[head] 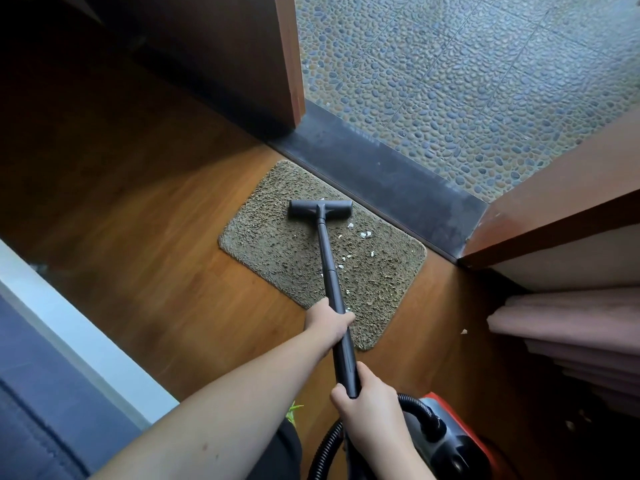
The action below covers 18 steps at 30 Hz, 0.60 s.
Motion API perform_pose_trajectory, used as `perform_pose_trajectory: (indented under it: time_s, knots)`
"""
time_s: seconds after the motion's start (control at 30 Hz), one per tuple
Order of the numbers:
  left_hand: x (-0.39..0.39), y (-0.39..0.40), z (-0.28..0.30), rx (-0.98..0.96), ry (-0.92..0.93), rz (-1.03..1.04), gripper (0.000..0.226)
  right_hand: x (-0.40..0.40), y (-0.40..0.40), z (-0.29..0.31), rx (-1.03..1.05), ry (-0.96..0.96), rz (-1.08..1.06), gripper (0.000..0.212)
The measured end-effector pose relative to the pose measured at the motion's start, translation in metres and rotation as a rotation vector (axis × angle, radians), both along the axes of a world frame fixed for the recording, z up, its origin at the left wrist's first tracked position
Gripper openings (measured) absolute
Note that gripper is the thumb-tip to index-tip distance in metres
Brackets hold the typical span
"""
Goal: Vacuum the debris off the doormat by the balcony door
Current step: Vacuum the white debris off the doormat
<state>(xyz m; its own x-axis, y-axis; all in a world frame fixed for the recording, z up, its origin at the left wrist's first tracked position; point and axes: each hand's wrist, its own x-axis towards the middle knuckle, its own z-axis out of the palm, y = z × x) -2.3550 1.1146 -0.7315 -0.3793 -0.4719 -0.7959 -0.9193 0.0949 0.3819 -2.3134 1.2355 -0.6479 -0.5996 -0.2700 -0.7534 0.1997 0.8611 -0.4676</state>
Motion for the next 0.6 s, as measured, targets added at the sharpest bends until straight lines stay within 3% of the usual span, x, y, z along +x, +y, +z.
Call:
perform_pose_trajectory:
  time_s: [0.6]
  knots:
    - [-0.031, -0.036, -0.002, 0.008, -0.008, -0.056, 0.06, -0.026, -0.036, -0.003, -0.006, -0.038, -0.074, 0.012]
